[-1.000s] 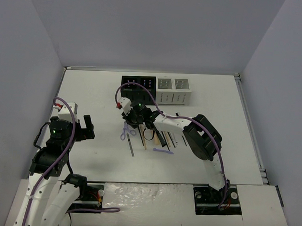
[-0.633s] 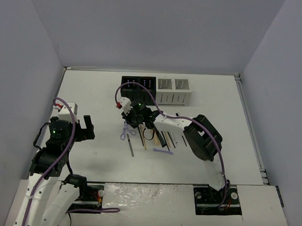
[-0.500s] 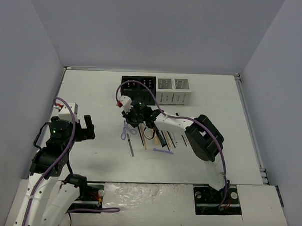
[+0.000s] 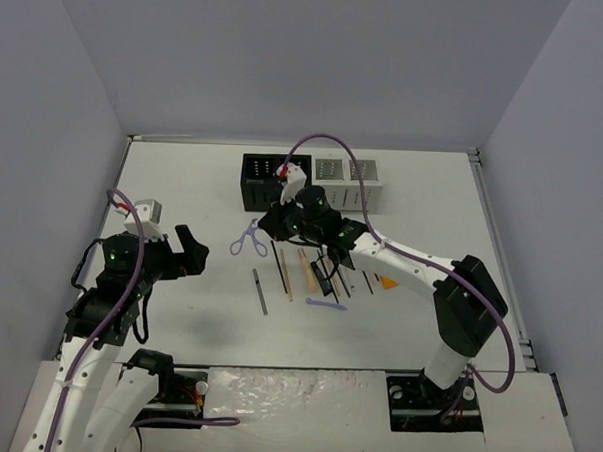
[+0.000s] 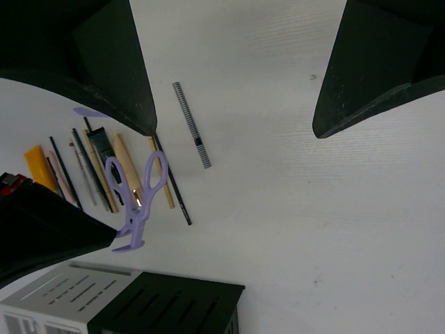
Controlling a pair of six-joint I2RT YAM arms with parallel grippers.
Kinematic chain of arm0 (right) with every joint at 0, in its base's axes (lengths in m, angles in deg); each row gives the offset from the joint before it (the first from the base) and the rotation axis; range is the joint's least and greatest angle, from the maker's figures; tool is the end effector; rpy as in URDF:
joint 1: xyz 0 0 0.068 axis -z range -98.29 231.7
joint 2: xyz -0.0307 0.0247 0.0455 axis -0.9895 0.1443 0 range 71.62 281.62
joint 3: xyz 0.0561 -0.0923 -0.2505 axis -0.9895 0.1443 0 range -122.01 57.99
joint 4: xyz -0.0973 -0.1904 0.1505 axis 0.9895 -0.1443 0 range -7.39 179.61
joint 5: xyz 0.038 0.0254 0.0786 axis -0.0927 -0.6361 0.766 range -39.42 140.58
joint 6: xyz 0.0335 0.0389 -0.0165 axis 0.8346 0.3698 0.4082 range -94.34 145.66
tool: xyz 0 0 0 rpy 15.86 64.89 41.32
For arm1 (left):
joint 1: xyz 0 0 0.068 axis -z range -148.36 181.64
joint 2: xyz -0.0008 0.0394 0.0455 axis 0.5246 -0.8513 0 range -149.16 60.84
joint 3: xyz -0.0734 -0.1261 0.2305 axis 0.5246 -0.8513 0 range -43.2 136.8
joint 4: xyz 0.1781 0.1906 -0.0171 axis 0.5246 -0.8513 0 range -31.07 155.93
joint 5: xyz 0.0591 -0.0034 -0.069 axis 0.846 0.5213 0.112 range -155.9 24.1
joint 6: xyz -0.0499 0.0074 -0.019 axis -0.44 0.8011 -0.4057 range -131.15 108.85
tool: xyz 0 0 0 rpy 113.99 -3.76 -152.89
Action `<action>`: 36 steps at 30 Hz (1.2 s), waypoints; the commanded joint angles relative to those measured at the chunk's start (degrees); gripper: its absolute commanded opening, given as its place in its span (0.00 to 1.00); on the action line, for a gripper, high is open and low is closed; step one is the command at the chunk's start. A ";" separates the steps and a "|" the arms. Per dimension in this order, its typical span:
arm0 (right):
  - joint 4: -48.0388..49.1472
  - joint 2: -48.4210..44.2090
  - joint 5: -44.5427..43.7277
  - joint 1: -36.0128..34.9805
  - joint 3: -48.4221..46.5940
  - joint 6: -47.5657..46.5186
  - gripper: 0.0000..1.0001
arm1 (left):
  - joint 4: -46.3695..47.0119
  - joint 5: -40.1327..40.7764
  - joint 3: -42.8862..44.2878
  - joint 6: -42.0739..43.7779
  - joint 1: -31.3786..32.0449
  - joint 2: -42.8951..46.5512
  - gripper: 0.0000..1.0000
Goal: Organize the makeup
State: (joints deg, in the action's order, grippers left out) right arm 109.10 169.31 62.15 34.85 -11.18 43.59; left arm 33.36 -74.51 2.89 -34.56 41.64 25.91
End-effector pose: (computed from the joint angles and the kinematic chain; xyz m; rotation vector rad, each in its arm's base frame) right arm 0.2730 0.3017 0.2938 -0.6090 1.7291 0.9917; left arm 0.1310 -0.0285 0.3310 -0.1299 1.9733 -0.5294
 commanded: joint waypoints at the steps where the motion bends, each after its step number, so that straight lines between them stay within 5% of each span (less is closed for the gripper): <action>1: 11.99 -7.69 -1.90 -0.08 5.64 14.07 0.00 | 10.34 -8.36 0.57 -8.85 0.02 -0.75 0.92; 13: 23.51 -14.26 -6.85 -0.87 16.01 25.74 0.00 | 19.32 -12.84 -2.50 -18.48 1.98 -2.40 0.76; 36: 25.34 -15.26 -8.14 -2.02 17.06 24.43 0.00 | 25.81 -6.10 0.56 -22.64 13.45 -10.49 0.51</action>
State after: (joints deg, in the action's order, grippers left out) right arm 128.46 157.00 55.88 33.33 6.07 68.62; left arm 53.81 -83.63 -1.65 -56.45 52.95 16.93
